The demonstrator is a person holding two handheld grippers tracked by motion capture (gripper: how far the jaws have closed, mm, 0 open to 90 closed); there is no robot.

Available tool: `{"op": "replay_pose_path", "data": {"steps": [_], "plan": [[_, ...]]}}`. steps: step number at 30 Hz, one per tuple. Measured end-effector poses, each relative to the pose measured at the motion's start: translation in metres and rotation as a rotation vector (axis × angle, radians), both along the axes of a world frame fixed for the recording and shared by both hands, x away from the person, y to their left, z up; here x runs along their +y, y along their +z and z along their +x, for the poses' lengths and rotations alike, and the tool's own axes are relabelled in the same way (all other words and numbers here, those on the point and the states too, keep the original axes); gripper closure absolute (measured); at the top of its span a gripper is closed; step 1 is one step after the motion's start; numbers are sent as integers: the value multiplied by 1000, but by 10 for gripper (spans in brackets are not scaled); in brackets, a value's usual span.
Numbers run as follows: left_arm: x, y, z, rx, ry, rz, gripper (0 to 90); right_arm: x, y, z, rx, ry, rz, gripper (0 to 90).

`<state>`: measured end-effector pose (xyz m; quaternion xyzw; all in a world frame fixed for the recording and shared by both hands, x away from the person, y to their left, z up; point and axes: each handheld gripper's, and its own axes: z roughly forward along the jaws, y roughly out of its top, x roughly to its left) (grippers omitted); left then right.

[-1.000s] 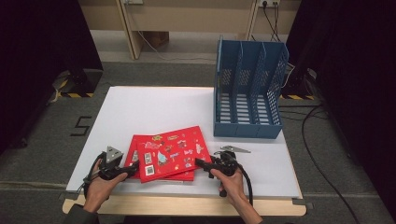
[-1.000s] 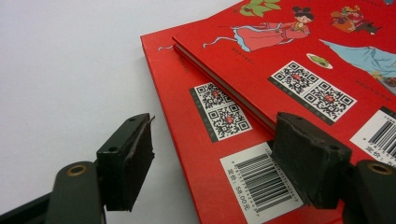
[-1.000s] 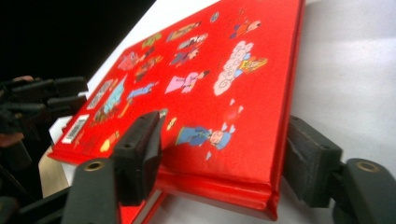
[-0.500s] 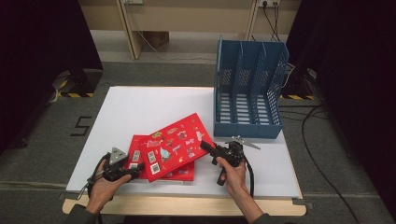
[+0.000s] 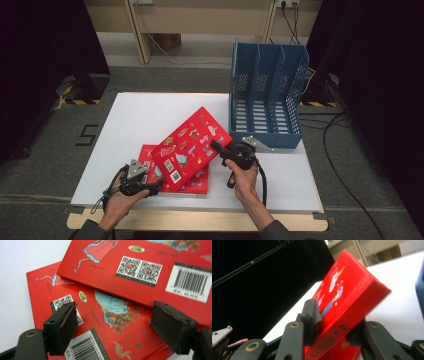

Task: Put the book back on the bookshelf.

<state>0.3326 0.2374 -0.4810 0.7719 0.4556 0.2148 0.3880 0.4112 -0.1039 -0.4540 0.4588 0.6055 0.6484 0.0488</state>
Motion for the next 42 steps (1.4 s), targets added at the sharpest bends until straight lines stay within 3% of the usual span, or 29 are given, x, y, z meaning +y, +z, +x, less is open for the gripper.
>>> {"op": "replay_pose_path", "data": {"steps": [2, 9, 18, 21, 26, 36, 42], "plan": [[3, 0, 1, 6, 6, -8, 205, 0, 11, 2, -45, -5, -26, 680], [11, 1, 4, 2, 45, -36, 205, -4, 39, 6, -148, -20, -21, 738], [30, 4, 7, -5, 112, -38, 204, 1, 74, 1, -330, 10, -107, 784], [37, 5, 8, -12, 140, -47, 201, 2, 80, 0, -356, 25, -129, 792], [46, 6, 9, -25, 180, -13, 199, 6, 84, -4, -380, 60, -155, 792], [62, 7, 12, -18, 231, -6, 191, 15, 89, -16, -440, 98, -227, 778], [68, 5, 14, -7, 246, 6, 189, 21, 85, -17, -419, 128, -234, 759]]}}
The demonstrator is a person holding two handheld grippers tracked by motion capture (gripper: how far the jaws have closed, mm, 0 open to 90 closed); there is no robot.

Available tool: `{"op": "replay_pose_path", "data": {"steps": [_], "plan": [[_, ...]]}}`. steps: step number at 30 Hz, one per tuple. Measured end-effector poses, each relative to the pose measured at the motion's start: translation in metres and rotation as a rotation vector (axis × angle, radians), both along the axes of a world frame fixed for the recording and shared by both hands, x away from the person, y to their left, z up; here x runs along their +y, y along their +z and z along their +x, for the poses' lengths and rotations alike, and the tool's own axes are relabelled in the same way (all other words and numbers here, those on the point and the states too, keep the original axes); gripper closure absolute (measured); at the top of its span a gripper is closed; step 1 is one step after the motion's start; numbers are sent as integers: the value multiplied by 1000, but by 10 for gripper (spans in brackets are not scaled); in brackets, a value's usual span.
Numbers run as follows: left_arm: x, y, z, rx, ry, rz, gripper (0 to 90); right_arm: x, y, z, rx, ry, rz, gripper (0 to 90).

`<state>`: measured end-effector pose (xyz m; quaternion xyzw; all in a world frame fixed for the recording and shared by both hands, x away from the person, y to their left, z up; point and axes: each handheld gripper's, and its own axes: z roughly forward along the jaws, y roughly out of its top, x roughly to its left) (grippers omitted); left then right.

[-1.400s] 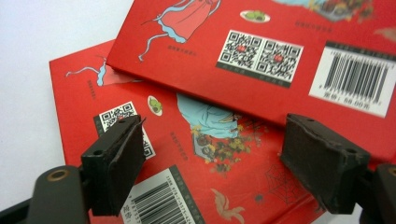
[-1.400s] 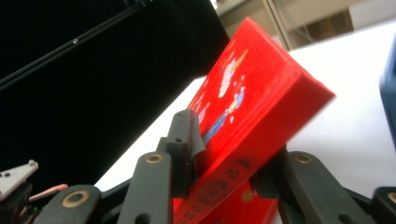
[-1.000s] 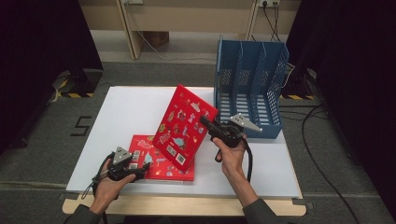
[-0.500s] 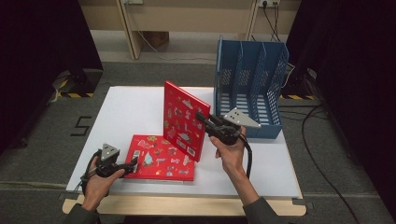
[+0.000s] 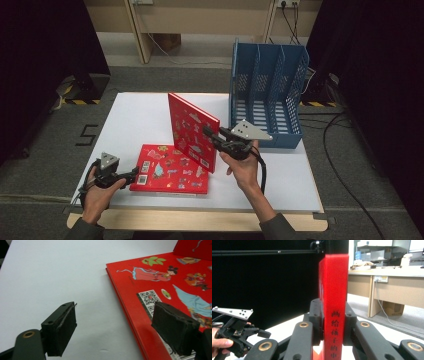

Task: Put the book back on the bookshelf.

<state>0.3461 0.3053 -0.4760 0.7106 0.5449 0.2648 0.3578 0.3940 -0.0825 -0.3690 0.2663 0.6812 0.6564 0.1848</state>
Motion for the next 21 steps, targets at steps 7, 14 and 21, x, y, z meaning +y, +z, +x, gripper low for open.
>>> {"op": "replay_pose_path", "data": {"steps": [7, 14, 21], "plan": [[7, -4, 2, 27, 25, 16, 186, 7, -8, 1, -4, 1, -34, 740], [7, -4, 2, 29, 25, 15, 180, 12, -15, 3, 8, 0, -46, 736], [9, -4, 3, 29, 32, 18, 179, 19, -20, 5, 7, -4, -66, 735]]}}
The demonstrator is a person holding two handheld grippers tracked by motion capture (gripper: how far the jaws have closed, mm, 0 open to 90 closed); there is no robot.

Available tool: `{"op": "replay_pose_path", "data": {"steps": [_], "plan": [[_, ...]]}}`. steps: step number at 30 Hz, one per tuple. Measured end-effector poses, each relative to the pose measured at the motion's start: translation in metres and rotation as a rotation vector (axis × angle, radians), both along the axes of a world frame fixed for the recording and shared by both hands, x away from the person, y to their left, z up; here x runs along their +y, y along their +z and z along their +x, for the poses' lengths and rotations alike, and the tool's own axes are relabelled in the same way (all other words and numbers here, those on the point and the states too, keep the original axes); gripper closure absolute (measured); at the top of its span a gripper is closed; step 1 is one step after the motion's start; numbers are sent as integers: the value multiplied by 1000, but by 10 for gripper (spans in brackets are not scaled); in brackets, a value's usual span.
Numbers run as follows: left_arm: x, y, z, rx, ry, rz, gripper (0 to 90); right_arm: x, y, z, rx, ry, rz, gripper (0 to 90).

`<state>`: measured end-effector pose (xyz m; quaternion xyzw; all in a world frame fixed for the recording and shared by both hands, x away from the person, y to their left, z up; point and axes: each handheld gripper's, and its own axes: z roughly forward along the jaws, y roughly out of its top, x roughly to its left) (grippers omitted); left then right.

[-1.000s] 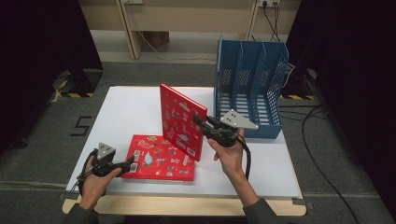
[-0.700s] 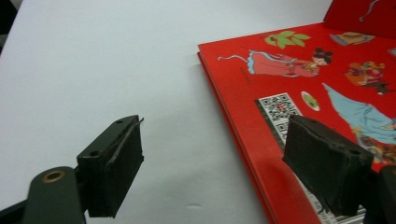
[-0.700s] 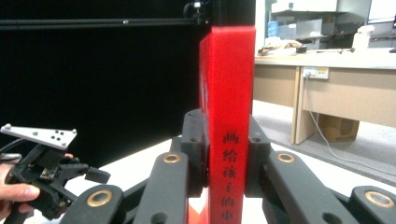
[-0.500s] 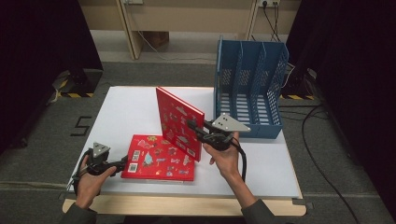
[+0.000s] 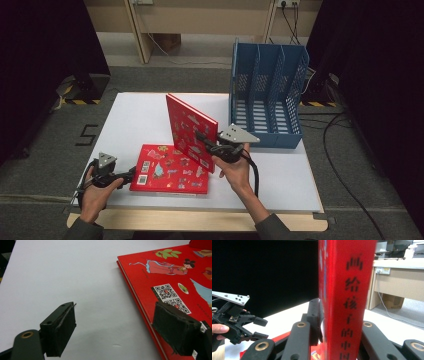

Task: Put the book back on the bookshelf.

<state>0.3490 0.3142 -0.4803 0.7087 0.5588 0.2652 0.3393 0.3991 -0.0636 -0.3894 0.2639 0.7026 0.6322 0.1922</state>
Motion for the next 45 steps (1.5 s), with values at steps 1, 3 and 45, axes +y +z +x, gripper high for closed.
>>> {"op": "replay_pose_path", "data": {"steps": [1, 3, 45], "plan": [[1, 0, 0, 1, 2, -4, 179, 1, -1, 0, 2, 0, 8, 736], [1, -1, 0, -1, 4, -5, 178, 3, -2, 1, 0, 1, -1, 735], [3, -2, 1, 7, 13, 2, 185, 20, -33, 11, 18, -8, 0, 723]]}}
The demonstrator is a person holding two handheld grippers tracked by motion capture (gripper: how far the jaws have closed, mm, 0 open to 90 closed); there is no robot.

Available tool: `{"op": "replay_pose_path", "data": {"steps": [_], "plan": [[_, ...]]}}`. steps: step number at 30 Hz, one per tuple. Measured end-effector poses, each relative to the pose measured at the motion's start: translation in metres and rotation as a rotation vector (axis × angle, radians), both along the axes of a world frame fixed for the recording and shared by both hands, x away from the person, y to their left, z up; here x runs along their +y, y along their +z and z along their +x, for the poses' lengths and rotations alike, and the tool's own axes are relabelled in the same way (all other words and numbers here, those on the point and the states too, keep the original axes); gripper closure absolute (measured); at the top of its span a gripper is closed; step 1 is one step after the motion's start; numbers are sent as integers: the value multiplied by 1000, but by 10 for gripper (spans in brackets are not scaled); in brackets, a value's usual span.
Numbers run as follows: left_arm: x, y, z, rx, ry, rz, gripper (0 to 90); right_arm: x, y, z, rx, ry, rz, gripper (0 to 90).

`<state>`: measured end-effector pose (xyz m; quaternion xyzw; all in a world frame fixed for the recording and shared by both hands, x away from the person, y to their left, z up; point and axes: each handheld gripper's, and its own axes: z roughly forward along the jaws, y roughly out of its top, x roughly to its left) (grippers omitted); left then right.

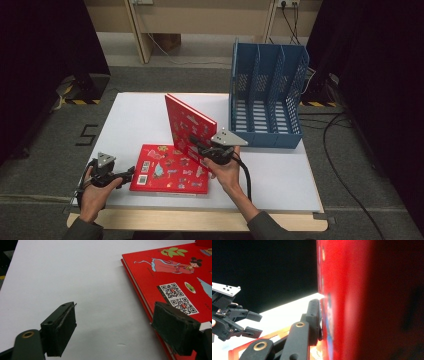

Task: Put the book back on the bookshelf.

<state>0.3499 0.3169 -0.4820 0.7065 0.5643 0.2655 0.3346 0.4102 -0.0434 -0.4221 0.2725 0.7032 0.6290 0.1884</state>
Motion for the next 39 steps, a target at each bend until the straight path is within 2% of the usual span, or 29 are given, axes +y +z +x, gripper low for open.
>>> {"op": "replay_pose_path", "data": {"steps": [6, 10, 16, 21, 24, 30, 32, 39], "plan": [[0, 0, 0, -2, 0, -1, 185, 0, -3, 1, 1, -3, -8, 724], [1, -1, 1, 5, 0, -1, 185, 0, -4, 1, -8, 5, -9, 775], [2, -1, 1, 5, 2, -2, 184, 2, 0, -1, -58, 21, -48, 788], [2, -1, 2, 4, 1, -4, 184, 2, 5, -2, -65, 28, -62, 791], [2, -2, 2, 4, 1, -5, 184, -1, 8, -2, -73, 22, -58, 792], [4, -2, 2, 10, 5, -4, 184, -14, 19, 0, -55, -6, 5, 793], [4, -2, 2, 9, 7, -3, 184, -18, 23, 0, -72, -18, 7, 794], [4, -2, 2, 7, 5, -3, 184, -31, 35, -2, -81, -41, 26, 794]]}}
